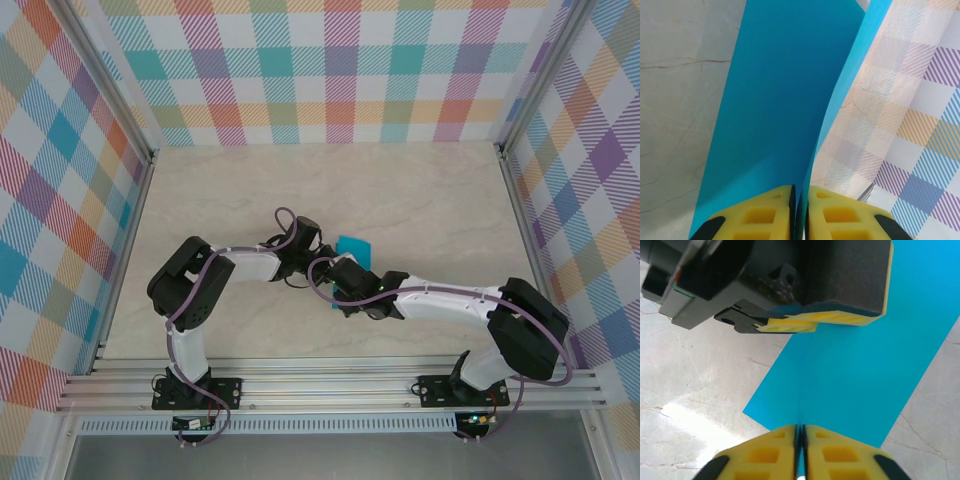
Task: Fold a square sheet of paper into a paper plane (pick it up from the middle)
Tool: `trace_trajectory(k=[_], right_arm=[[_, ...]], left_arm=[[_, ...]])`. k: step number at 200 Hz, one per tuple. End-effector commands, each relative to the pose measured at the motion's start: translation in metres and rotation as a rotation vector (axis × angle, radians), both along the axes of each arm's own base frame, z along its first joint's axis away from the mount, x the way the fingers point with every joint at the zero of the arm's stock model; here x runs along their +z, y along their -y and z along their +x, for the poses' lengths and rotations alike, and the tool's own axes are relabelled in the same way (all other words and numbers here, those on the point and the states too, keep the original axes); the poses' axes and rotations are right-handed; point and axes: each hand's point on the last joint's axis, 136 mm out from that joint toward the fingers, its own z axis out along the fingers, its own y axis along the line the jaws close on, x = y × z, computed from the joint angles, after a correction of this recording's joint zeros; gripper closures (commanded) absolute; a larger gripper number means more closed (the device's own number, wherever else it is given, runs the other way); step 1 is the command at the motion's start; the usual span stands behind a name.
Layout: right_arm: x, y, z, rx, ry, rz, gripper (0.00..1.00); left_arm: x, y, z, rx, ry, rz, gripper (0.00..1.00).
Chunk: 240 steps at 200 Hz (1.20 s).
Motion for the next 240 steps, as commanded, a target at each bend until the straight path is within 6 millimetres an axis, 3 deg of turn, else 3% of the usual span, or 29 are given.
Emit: trace_trajectory(k=[1, 25, 72, 84, 97, 108, 155, 240], right_arm=[[0.013, 0.0, 0.002, 0.004, 0.013, 0.02, 0.93], [0.014, 0.002, 0.002, -0.001, -0.012, 0.054, 0.97], [0.019, 0.006, 0.008, -0.016, -0.131, 0.234, 0.99], [0.018, 0.009, 0.01, -0.019, -0.163, 0.273, 0.99], [0.016, 0.015, 0.014, -0.042, -0.189, 0.299, 0.98], [0.015, 0.018, 0.016, -0.05, -0.21, 0.316, 0.98], [0.007, 0.032, 0.02, -0.107, -0.251, 0.331, 0.97], [-0.001, 0.039, 0.021, -0.16, -0.26, 0.304, 0.95]], left_arm=[[0.008, 0.001, 0.004, -0.006, 0.003, -0.01, 0.85], [0.012, -0.003, 0.003, -0.003, 0.018, 0.007, 0.76], [0.032, -0.035, 0.0, 0.054, 0.109, 0.139, 0.34], [0.035, -0.045, -0.004, 0.055, 0.126, 0.189, 0.31], [0.035, -0.051, -0.01, 0.047, 0.134, 0.227, 0.35], [0.034, -0.052, -0.017, 0.035, 0.134, 0.237, 0.45], [0.013, -0.028, -0.051, -0.087, 0.102, 0.261, 0.83], [-0.025, -0.004, -0.065, -0.154, 0.03, 0.287, 0.87]])
